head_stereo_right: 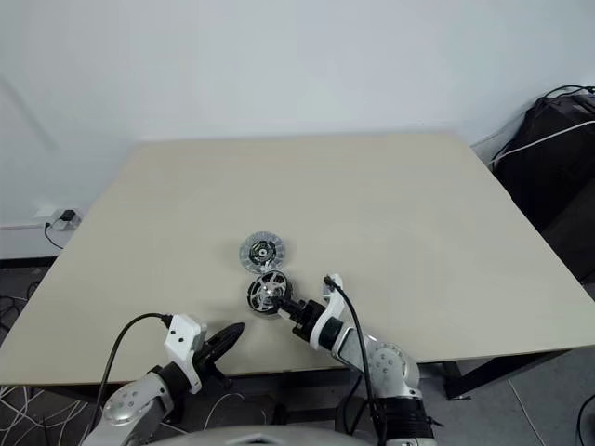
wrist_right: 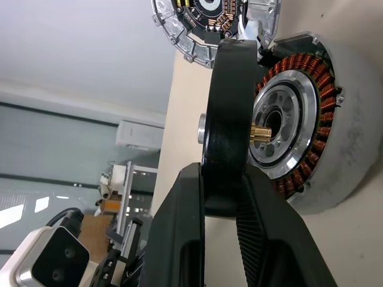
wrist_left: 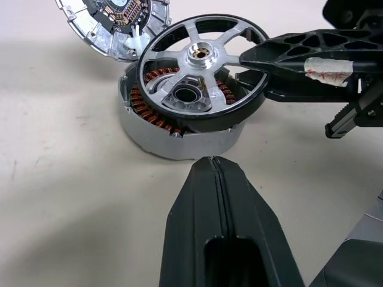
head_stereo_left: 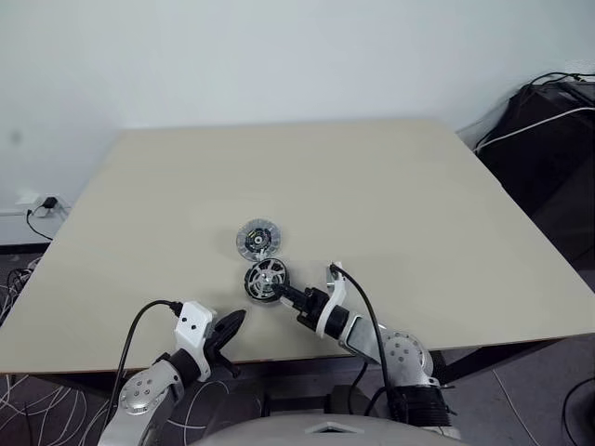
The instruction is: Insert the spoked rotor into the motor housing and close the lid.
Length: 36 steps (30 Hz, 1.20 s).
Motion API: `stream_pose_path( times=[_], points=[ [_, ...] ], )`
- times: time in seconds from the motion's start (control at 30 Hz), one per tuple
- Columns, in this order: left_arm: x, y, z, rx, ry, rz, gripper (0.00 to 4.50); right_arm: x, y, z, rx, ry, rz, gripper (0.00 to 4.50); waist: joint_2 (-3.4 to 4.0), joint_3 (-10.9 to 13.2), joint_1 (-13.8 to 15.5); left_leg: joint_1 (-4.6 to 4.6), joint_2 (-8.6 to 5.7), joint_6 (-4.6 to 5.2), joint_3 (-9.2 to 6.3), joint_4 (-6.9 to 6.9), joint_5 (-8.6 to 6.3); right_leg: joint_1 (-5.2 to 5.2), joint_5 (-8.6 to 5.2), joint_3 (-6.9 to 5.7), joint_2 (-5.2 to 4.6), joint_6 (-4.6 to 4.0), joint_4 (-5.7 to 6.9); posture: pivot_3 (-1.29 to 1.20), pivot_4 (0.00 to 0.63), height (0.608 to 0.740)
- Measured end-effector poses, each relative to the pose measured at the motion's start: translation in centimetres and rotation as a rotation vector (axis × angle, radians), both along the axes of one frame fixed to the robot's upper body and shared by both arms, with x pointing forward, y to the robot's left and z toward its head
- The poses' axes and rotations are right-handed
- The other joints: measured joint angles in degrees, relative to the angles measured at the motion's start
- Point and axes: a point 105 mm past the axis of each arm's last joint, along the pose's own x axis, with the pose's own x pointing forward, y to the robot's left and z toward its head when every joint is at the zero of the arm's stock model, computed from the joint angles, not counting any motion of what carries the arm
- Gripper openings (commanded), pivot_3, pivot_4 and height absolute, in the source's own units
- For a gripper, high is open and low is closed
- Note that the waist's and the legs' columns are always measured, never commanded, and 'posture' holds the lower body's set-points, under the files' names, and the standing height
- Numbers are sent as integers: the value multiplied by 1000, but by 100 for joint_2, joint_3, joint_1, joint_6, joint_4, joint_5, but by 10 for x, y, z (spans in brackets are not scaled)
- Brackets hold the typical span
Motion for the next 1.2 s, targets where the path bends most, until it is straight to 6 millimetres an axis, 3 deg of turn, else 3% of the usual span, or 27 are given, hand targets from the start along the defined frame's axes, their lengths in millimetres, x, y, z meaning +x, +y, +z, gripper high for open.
stream_pose_path(
  times=[0.23, 0.9, 1.2],
  points=[
    [1, -1, 2, -4, -13, 0, 0, 7, 5, 9, 13, -33, 15, 398, -1, -1, 2, 0, 0, 0, 0, -1, 0, 0, 0, -1, 1, 0, -1, 0, 0, 740],
    [-3, 2, -4, -8, -24, -5, 0, 8, 16, -1, 4, -8, 59, 398, -2, -2, -2, 1, -1, 0, 1, 1, 0, 1, 2, -1, 8, 1, 2, 0, 0, 740],
    [-5, 4, -9, -7, -13, 3, 0, 15, 14, 4, 7, -29, 46, 3339, -2, -2, -3, 3, -1, 0, 0, 1, 0, 2, 3, -1, 10, 2, 2, 0, 0, 740]
  ],
)
